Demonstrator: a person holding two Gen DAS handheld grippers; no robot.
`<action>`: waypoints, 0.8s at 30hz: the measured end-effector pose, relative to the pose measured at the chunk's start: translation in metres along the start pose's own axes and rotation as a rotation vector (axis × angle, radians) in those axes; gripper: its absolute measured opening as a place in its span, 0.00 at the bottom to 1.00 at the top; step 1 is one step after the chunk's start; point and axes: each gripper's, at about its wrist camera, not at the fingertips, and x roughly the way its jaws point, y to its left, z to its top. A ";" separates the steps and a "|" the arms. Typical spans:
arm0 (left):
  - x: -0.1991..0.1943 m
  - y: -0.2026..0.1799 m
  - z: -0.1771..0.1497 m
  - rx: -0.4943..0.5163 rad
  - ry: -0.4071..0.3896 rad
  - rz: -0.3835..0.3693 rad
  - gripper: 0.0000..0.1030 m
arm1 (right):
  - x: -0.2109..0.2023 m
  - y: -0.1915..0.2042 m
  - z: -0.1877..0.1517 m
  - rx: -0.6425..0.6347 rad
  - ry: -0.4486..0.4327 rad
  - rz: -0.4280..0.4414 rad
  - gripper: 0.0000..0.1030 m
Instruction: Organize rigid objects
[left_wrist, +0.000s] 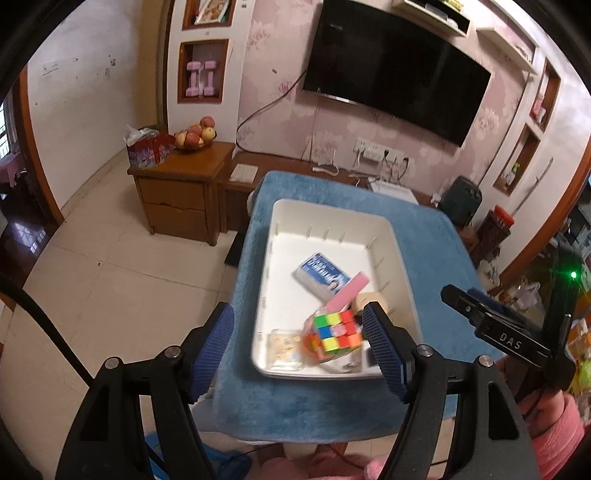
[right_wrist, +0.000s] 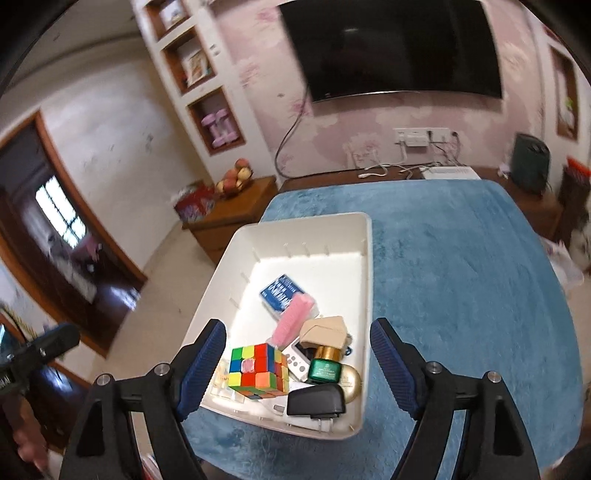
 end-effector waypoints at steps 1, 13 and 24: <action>-0.002 -0.006 0.000 -0.003 -0.008 -0.004 0.73 | -0.008 -0.007 0.002 0.013 -0.007 -0.003 0.79; 0.007 -0.113 -0.001 -0.049 0.053 -0.072 0.74 | -0.089 -0.098 -0.003 0.132 0.091 -0.057 1.00; -0.008 -0.177 0.002 -0.013 0.030 -0.082 0.74 | -0.144 -0.126 -0.007 0.177 0.147 -0.095 1.00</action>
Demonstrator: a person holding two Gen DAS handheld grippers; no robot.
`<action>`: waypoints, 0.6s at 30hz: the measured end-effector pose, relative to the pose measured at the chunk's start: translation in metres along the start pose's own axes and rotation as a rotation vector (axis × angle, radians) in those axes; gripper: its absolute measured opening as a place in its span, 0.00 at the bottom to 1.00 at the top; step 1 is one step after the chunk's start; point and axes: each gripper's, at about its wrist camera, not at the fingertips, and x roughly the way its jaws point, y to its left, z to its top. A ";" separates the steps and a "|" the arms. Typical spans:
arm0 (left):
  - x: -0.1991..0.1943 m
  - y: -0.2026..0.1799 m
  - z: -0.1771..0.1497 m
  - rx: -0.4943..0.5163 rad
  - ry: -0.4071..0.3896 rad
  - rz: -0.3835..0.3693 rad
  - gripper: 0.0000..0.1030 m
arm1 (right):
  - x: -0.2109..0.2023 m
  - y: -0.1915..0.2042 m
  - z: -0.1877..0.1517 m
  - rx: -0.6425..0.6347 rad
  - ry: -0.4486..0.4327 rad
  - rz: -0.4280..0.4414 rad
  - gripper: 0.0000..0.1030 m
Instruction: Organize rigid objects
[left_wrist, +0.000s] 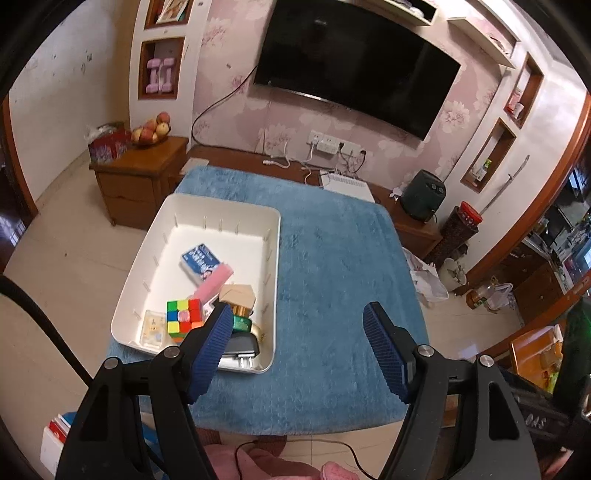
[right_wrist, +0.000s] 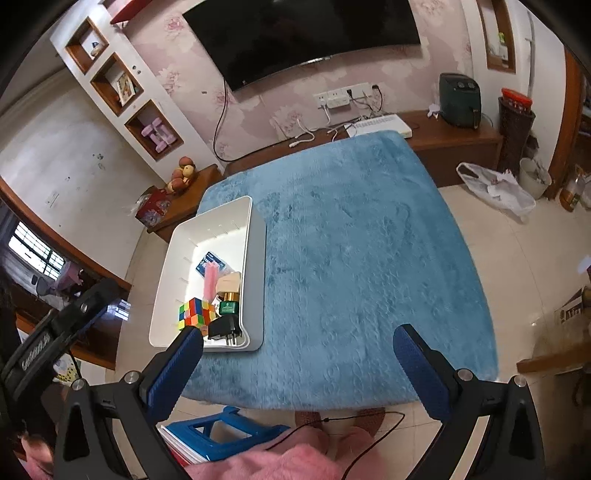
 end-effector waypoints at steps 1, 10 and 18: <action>-0.002 -0.003 0.000 0.006 -0.003 0.000 0.74 | -0.005 0.001 -0.002 0.002 -0.007 0.004 1.00; -0.013 -0.016 -0.018 0.054 -0.022 0.117 0.74 | -0.009 0.014 -0.014 -0.045 -0.032 -0.038 1.00; -0.017 0.004 -0.024 -0.011 -0.029 0.247 0.92 | 0.006 0.026 -0.011 -0.091 -0.001 -0.053 1.00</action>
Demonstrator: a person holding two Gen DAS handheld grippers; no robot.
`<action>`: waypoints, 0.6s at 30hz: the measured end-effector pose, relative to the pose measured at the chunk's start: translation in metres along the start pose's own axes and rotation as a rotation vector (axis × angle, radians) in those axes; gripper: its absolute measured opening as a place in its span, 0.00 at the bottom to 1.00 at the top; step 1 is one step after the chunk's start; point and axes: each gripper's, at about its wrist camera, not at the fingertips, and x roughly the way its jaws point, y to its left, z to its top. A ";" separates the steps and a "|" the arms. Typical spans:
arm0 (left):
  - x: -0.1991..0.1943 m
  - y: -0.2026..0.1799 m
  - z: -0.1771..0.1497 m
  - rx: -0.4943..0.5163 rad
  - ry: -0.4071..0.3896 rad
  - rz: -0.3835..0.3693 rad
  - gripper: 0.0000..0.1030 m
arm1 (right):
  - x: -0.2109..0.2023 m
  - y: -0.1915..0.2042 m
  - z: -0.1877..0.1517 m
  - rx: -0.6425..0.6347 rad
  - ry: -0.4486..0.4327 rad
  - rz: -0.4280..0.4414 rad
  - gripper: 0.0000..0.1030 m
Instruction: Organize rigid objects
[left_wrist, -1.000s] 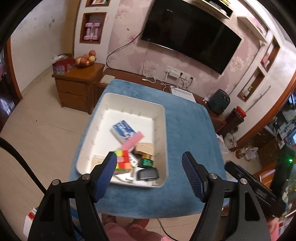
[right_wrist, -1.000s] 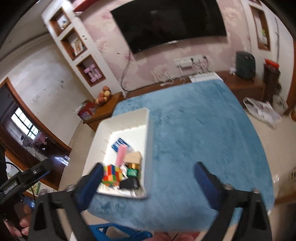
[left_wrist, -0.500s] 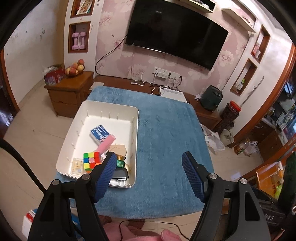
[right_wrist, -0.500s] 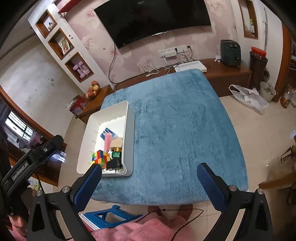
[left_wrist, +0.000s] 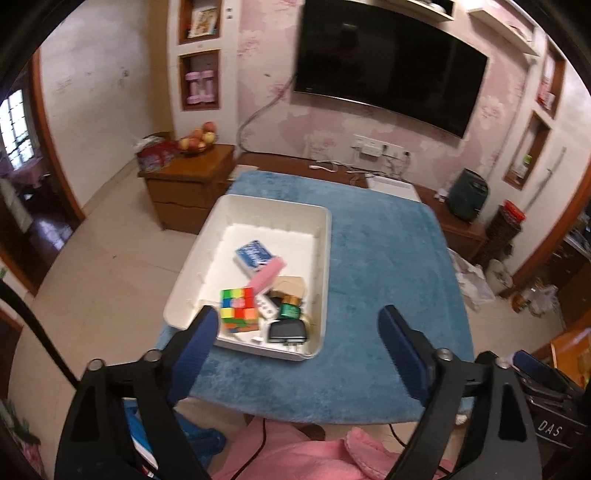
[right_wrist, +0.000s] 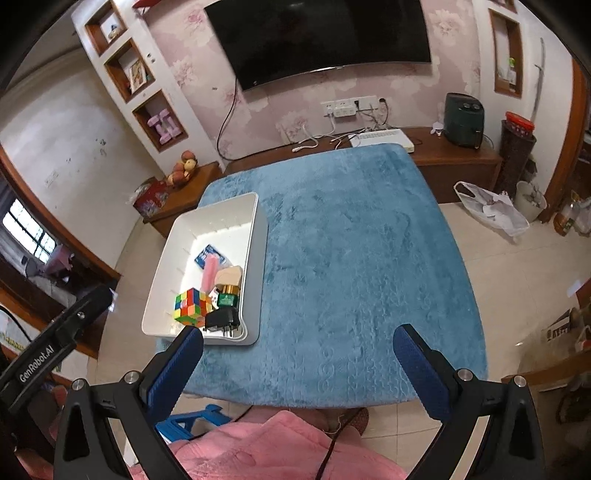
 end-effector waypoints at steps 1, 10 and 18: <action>0.000 0.001 -0.001 -0.005 -0.001 0.015 0.96 | 0.000 0.001 0.001 -0.004 -0.001 0.002 1.00; -0.006 -0.015 0.001 0.078 -0.065 0.133 0.97 | 0.002 0.006 0.005 -0.027 -0.019 -0.010 1.00; -0.005 -0.037 0.005 0.153 -0.103 0.117 0.97 | -0.002 -0.004 0.007 -0.012 -0.037 -0.052 1.00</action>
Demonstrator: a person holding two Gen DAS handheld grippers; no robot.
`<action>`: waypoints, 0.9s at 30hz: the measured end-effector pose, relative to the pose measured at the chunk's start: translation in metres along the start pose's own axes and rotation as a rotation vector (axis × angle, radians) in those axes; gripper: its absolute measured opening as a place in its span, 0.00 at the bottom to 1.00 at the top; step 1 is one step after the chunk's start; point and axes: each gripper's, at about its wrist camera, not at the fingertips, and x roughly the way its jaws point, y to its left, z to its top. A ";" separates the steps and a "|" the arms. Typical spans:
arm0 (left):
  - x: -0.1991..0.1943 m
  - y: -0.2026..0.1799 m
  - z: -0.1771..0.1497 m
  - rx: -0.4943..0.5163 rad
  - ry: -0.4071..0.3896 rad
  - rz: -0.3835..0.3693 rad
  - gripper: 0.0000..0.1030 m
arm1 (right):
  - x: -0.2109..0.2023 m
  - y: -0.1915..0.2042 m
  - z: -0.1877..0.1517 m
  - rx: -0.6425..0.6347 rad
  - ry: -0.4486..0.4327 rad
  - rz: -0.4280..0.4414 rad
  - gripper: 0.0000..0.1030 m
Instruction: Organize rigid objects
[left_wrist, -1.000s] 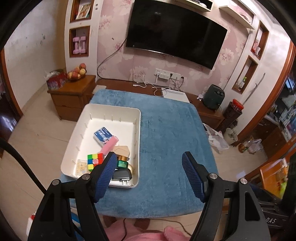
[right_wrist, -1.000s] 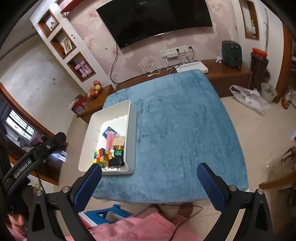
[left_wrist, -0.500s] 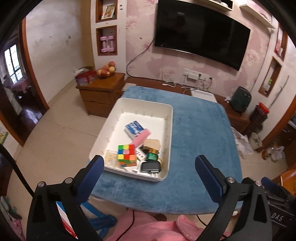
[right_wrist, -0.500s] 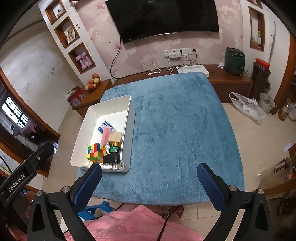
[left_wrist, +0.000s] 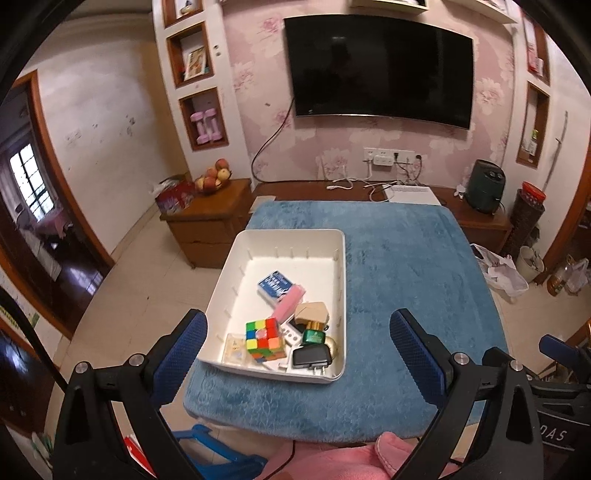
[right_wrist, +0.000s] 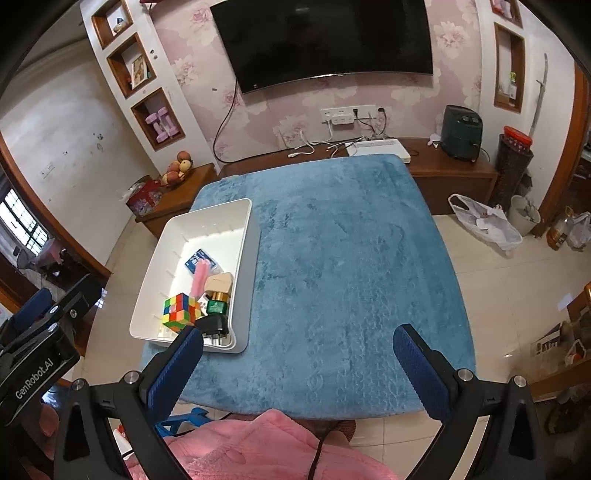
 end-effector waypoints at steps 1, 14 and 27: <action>0.000 -0.002 0.000 0.007 -0.004 -0.004 0.97 | 0.000 -0.001 0.000 0.003 -0.001 -0.002 1.00; 0.006 -0.016 0.008 0.036 -0.011 -0.017 0.97 | 0.008 -0.012 0.007 0.009 0.015 -0.011 1.00; 0.009 -0.020 0.010 0.029 -0.018 -0.009 0.97 | 0.016 -0.008 0.013 -0.036 0.030 -0.008 1.00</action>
